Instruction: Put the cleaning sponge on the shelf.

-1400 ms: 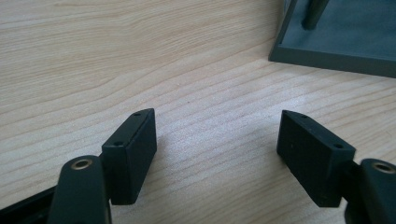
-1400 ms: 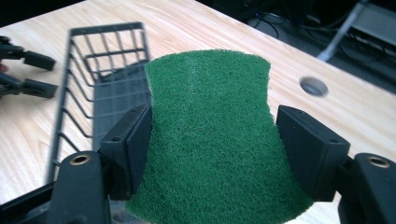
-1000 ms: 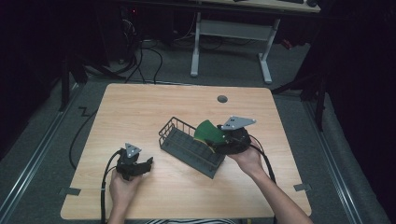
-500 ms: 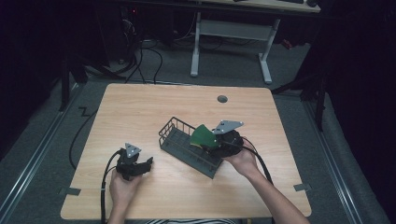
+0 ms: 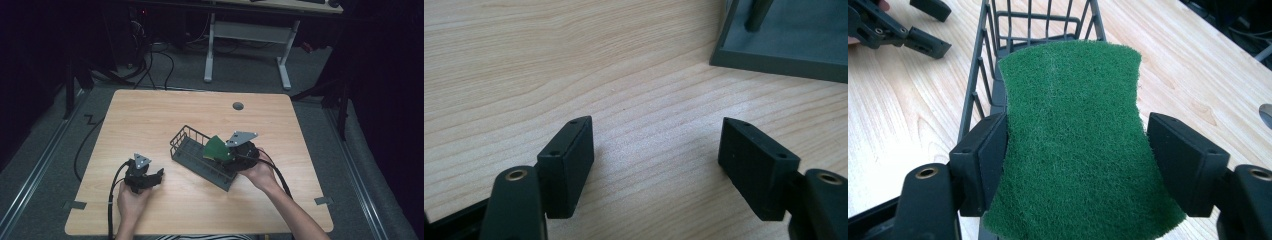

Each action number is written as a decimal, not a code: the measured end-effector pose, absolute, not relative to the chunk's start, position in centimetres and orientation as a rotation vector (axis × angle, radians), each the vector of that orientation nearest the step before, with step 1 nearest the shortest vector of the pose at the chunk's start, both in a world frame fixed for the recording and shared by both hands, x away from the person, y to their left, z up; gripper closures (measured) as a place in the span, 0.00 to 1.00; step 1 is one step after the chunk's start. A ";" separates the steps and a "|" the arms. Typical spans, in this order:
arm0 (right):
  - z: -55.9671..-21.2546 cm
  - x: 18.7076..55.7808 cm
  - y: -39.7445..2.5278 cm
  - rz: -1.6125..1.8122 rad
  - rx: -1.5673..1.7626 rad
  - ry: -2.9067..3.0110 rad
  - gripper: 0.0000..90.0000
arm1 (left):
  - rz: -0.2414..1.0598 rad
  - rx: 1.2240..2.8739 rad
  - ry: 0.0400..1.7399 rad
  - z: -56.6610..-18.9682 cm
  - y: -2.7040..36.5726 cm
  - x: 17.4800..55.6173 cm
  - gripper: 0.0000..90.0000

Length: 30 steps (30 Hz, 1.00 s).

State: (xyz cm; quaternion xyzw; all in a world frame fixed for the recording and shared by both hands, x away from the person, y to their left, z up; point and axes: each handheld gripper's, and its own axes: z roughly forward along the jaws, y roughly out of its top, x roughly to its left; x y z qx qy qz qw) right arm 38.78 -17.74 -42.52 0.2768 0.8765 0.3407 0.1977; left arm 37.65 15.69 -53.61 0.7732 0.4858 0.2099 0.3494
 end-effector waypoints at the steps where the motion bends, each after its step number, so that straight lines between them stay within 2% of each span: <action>1: -42.4 38.7 -17.8 0.960 0.779 2.464 0.31 | 0.544 2.003 1.259 -53.6 15.7 37.6 0.34; 18: -42.4 37.9 -17.8 0.931 0.746 2.500 0.28 | 0.541 2.003 1.258 -53.6 15.7 37.7 0.34; 30: -41.9 37.6 -20.2 1.055 0.855 2.419 0.38 | 0.540 2.004 1.257 -53.6 15.7 37.7 0.34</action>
